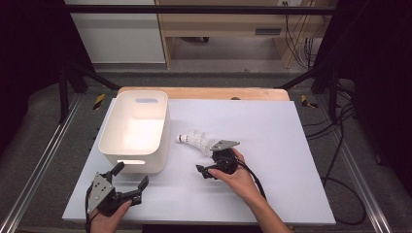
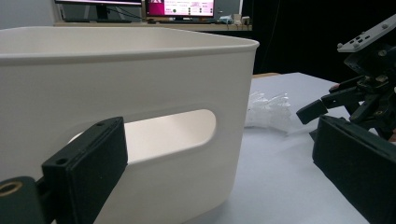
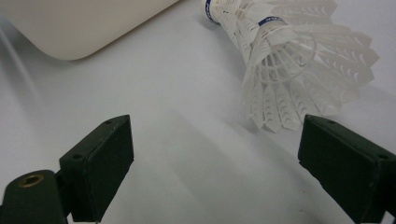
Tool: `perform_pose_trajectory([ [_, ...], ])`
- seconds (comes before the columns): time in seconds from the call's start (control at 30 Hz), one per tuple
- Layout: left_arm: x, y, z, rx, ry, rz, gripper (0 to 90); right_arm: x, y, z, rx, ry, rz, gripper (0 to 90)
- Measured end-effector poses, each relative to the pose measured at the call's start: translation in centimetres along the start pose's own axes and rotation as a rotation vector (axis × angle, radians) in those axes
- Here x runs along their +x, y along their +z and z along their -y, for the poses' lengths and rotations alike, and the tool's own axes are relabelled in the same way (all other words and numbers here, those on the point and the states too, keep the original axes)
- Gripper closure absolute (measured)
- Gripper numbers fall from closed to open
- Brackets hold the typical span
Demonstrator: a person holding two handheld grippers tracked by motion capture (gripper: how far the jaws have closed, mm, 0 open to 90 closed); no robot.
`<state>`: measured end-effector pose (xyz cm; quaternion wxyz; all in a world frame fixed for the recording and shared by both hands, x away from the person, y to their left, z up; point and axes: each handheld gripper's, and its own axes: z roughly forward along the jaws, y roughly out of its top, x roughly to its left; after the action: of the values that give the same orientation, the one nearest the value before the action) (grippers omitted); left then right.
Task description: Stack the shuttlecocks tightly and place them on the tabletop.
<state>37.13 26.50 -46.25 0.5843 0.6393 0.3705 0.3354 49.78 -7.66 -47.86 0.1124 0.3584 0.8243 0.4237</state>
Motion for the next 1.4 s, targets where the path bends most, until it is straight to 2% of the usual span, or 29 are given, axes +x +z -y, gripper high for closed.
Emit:
perform_pose_trajectory([
  [0.53, 0.0, 0.0, 0.0, -0.001, 0.002, 0.000, 3.3, 0.4, 0.6, -0.2, -0.021, 0.006, -0.001, 12.6],
  [1.4, 0.0, 0.0, 0.0, -0.001, 0.002, 0.002, 3.3, 0.4, 1.2, -0.4, -0.062, 0.017, 0.032, 18.0],
])
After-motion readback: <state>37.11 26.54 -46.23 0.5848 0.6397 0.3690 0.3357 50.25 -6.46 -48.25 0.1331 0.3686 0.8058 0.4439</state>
